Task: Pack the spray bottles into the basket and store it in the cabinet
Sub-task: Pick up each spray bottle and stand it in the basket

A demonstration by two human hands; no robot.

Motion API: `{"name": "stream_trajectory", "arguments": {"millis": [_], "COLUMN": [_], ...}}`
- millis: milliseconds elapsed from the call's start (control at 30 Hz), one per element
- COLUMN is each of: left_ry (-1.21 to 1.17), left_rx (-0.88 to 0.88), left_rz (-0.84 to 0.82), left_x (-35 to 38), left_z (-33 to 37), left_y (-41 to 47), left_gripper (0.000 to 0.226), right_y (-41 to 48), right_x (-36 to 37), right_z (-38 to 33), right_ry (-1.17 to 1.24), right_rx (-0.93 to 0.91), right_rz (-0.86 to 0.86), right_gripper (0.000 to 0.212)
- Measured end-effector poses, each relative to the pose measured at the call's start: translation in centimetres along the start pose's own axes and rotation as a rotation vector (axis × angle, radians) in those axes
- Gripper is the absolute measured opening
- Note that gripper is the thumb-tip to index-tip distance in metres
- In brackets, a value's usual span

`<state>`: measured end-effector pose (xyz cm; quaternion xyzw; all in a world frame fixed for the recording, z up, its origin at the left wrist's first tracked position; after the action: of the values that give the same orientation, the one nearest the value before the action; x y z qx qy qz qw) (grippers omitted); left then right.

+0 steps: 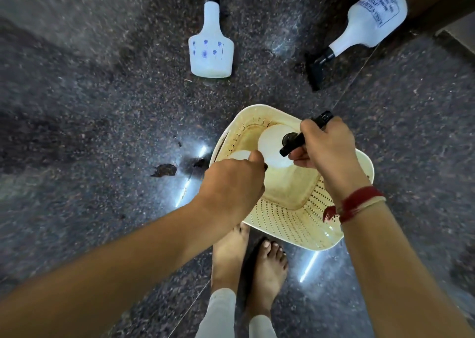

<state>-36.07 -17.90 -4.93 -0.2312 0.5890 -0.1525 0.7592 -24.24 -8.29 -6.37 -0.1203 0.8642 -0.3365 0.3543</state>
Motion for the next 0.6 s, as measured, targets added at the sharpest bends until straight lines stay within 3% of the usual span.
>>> {"name": "stream_trajectory", "arguments": {"millis": [233, 333, 400, 500, 600], "left_ry": [0.062, 0.047, -0.018, -0.092, -0.209], "left_rx": [0.058, 0.073, 0.018, -0.037, -0.096], "left_rz": [-0.073, -0.124, -0.119, 0.186, 0.533], "left_x": [0.6, -0.1, -1.7, -7.1, -11.6], "left_z": [-0.1, 0.1, -0.6, -3.1, -6.4], "left_y": [-0.2, -0.1, 0.1, 1.8, 5.6], "left_gripper": [0.013, 0.031, 0.060, 0.084, 0.075], "right_y": [-0.5, -0.9, -1.3, -0.7, 2.6], "right_x": [0.7, 0.7, 0.0, -3.0, -5.7], "right_z": [0.2, -0.2, -0.6, -2.5, -5.5], "right_ry": [0.037, -0.001, -0.133, -0.496, -0.361], "right_rx": [-0.037, -0.008, 0.029, -0.089, -0.208], "right_rz": [0.024, -0.008, -0.098, -0.041, 0.191], "right_gripper": [0.018, 0.022, 0.039, 0.074, 0.079]}}
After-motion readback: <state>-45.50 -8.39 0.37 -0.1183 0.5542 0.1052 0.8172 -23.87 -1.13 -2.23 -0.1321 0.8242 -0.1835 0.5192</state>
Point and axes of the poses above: each hand's wrist, its own y-axis towards the middle knuckle, its own x-axis out of the palm, z = x × y, the point moved 5 cm from there along y, towards the middle knuckle, and after that the axes turned 9 degrees about -y, right-handed, at the moved point
